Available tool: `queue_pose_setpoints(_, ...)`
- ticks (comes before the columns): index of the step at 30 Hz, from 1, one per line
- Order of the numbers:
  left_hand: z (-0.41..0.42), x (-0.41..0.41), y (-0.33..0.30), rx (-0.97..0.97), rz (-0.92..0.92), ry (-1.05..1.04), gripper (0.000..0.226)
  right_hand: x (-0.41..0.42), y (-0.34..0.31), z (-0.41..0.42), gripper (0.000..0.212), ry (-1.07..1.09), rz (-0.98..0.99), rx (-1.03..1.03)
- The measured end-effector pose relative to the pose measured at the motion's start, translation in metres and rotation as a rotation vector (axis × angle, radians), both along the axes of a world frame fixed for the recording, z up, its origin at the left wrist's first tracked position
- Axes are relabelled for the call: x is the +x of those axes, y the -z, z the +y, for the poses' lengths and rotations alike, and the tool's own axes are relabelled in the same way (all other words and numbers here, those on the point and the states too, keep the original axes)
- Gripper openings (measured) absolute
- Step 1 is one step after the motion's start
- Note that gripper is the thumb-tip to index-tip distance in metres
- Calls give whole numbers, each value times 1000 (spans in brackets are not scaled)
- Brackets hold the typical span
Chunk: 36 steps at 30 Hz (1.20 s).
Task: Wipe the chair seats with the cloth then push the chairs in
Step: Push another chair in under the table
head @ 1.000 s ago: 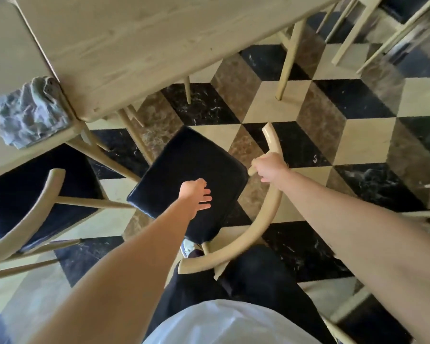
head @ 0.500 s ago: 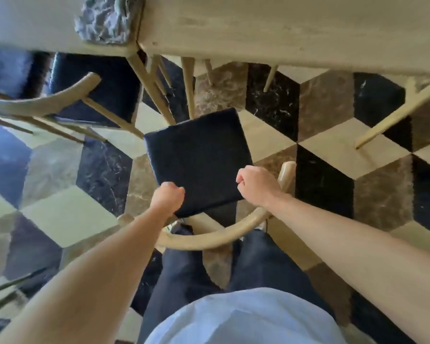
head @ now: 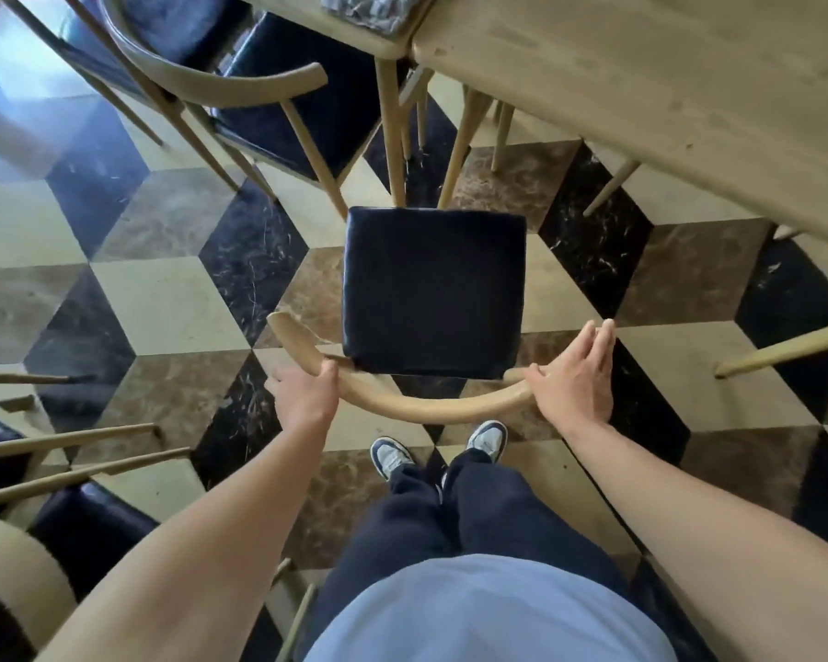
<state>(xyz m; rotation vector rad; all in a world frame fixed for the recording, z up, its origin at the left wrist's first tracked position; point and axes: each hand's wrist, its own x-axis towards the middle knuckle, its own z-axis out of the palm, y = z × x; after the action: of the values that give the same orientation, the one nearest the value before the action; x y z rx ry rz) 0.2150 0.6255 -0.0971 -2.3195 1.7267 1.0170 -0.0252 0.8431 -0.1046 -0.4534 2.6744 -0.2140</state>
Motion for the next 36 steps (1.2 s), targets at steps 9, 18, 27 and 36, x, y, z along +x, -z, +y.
queue_pose_setpoints(9,-54,-13,22,189,305,-489,45,-2,13,-12,59,1006,-559,-372)
queue_pose_setpoints(18,-76,-19,54,352,273,-612,57,-27,30,-16,63,1220,-716,-425)
queue_pose_setpoints(27,-76,-29,41,354,326,-620,46,-26,15,-21,61,1258,-739,-427)
queue_pose_setpoints(36,-59,-97,3,368,377,-530,34,-56,-11,15,50,1363,-711,-486)
